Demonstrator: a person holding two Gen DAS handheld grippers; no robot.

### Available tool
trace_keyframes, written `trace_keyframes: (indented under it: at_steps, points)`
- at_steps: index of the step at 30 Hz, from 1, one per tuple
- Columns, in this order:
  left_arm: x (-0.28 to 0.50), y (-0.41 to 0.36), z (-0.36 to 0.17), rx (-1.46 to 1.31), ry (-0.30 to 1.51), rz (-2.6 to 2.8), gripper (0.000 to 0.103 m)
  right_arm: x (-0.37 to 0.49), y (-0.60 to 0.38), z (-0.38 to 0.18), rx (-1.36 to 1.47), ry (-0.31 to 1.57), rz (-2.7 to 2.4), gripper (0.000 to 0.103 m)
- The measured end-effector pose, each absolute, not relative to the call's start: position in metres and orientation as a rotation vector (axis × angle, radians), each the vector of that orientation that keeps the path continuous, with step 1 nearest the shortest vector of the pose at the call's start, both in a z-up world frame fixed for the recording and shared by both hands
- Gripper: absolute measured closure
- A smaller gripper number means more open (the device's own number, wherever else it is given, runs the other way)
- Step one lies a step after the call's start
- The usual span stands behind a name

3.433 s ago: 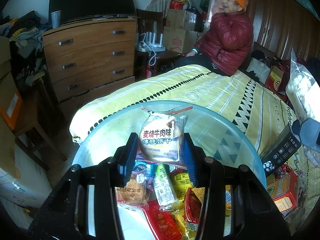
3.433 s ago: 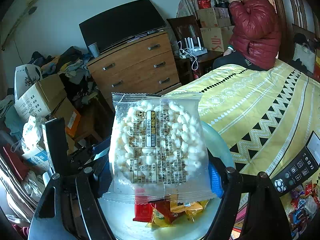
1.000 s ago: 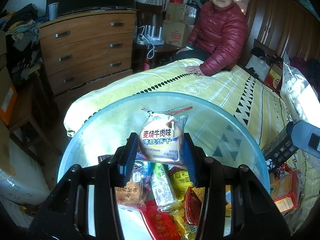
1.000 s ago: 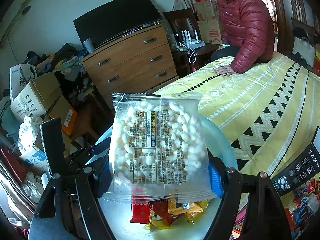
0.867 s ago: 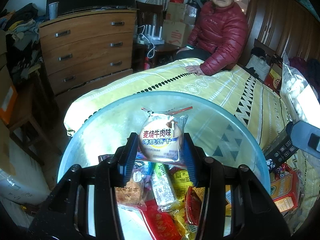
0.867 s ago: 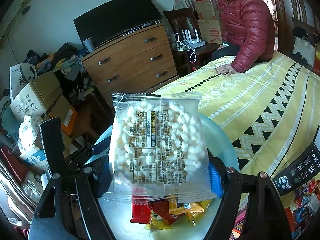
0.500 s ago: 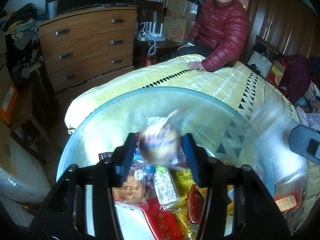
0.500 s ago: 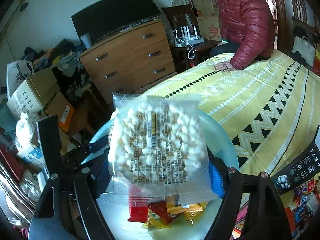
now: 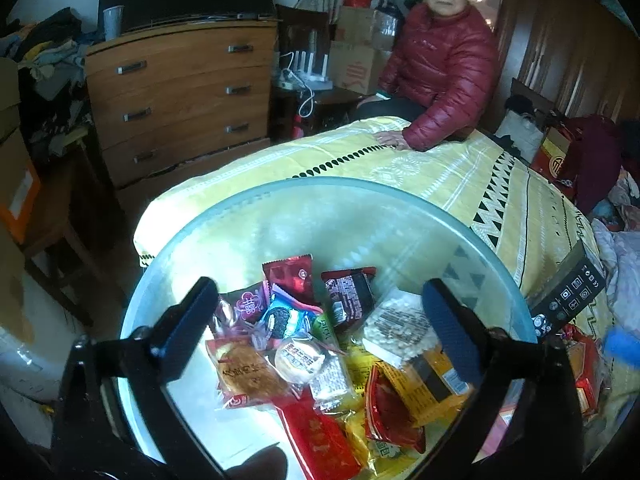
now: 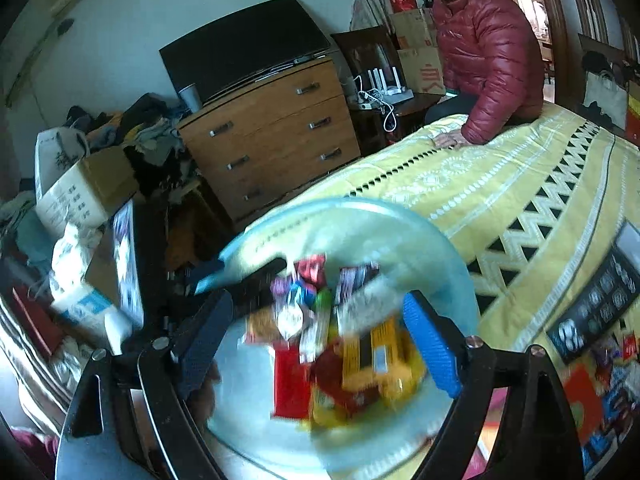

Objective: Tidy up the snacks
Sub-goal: 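Open the left tool to drop the beef pastry while the right tool releases the white bag, then move both open tools back over the snack pile on the bed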

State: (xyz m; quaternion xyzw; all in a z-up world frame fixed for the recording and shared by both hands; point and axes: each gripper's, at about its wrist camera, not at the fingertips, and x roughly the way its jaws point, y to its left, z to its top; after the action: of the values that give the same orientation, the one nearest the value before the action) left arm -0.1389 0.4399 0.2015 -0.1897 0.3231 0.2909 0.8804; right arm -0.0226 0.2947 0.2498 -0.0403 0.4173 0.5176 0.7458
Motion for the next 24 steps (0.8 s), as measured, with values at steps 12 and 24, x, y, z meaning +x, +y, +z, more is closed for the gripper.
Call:
trace_keyframes:
  at_steps: [12, 24]
  points:
    - [-0.144, 0.382, 0.234, -0.339, 0.560, 0.540, 0.000, -0.073, 0.143, 0.189, -0.024, 1.024, 1.000, 0.014]
    - [-0.100, 0.173, 0.239, -0.080, 0.595, -0.064, 0.000, -0.089, -0.025, 0.136, 0.149, 1.120, 0.709, 0.014]
